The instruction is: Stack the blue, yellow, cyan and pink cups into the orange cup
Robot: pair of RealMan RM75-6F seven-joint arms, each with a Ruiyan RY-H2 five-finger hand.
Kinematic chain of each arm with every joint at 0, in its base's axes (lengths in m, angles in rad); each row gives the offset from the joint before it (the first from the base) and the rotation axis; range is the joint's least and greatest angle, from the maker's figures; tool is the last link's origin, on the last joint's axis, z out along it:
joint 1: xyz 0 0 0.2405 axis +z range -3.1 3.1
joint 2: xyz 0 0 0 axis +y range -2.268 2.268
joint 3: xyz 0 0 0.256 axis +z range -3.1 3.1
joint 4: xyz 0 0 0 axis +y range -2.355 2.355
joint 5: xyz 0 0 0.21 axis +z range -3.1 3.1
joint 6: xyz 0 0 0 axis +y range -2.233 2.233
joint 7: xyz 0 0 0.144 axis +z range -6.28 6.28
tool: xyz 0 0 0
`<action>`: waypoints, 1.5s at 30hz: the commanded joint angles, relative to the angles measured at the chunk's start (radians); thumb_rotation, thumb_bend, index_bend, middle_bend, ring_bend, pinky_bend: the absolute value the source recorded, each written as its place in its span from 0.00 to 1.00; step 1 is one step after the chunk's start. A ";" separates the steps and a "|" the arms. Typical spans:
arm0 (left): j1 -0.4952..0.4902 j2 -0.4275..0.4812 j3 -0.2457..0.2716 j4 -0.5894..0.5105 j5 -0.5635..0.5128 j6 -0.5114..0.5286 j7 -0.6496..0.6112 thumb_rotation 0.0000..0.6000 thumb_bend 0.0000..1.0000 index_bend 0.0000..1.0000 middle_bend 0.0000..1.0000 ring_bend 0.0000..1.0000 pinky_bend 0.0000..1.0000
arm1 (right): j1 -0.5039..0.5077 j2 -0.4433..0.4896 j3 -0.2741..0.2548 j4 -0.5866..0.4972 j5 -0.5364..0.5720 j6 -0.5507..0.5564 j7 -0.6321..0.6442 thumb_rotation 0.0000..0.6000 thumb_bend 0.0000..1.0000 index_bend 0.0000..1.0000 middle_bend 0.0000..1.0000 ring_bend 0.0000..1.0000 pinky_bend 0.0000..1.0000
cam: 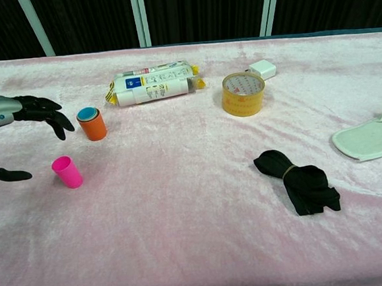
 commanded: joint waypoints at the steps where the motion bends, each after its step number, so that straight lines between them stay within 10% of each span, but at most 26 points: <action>1: -0.009 -0.020 -0.002 0.013 0.002 -0.019 0.003 1.00 0.23 0.22 0.29 0.00 0.00 | 0.000 0.000 0.000 0.000 -0.001 0.001 0.000 1.00 0.30 0.17 0.10 0.18 0.24; 45: -0.032 -0.067 -0.051 0.065 -0.019 -0.031 0.024 1.00 0.44 0.54 0.55 0.02 0.00 | 0.000 0.003 0.000 -0.002 0.003 -0.002 0.005 1.00 0.30 0.17 0.10 0.18 0.24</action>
